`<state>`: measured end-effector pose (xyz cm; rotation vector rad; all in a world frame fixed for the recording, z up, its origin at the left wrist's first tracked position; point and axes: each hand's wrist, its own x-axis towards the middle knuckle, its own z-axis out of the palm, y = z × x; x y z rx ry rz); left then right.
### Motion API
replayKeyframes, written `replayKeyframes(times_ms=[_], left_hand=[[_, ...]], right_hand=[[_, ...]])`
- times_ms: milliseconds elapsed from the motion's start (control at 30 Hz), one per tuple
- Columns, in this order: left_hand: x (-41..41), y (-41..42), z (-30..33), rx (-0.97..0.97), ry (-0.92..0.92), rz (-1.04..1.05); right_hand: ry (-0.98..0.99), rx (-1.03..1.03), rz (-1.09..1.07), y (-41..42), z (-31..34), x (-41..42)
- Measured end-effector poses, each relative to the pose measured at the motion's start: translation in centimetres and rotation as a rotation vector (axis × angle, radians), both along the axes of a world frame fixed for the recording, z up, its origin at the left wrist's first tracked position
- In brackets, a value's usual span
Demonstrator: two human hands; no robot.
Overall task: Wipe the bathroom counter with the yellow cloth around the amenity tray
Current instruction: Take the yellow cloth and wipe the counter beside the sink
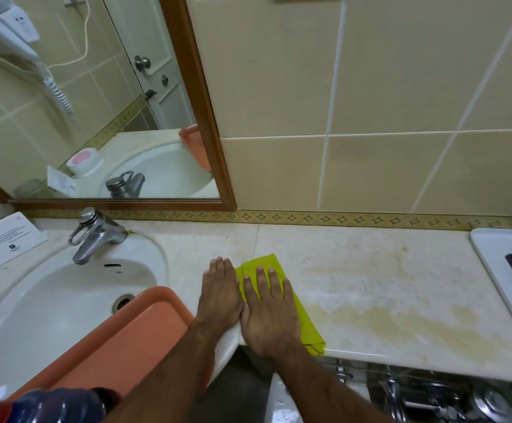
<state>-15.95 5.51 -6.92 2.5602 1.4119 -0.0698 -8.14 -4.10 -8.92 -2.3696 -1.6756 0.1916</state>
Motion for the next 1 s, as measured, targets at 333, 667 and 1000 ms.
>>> replayKeyframes(times_ms=[333,667,1000], left_hand=[[2.1,-5.5,-1.4,0.112,-0.100,-0.169],[1.7,-5.5,-3.3,0.157,-0.060,-0.247],[2.2,-5.5,-2.9,0.083,-0.074,-0.226]], right_hand=[[0.013,-0.008,-0.208,-3.7,-0.4,5.9],[-0.129,-0.058,-0.431,-6.0,-0.9,20.9],[-0.147,-0.097,-0.581,-13.5,-0.3,17.9]])
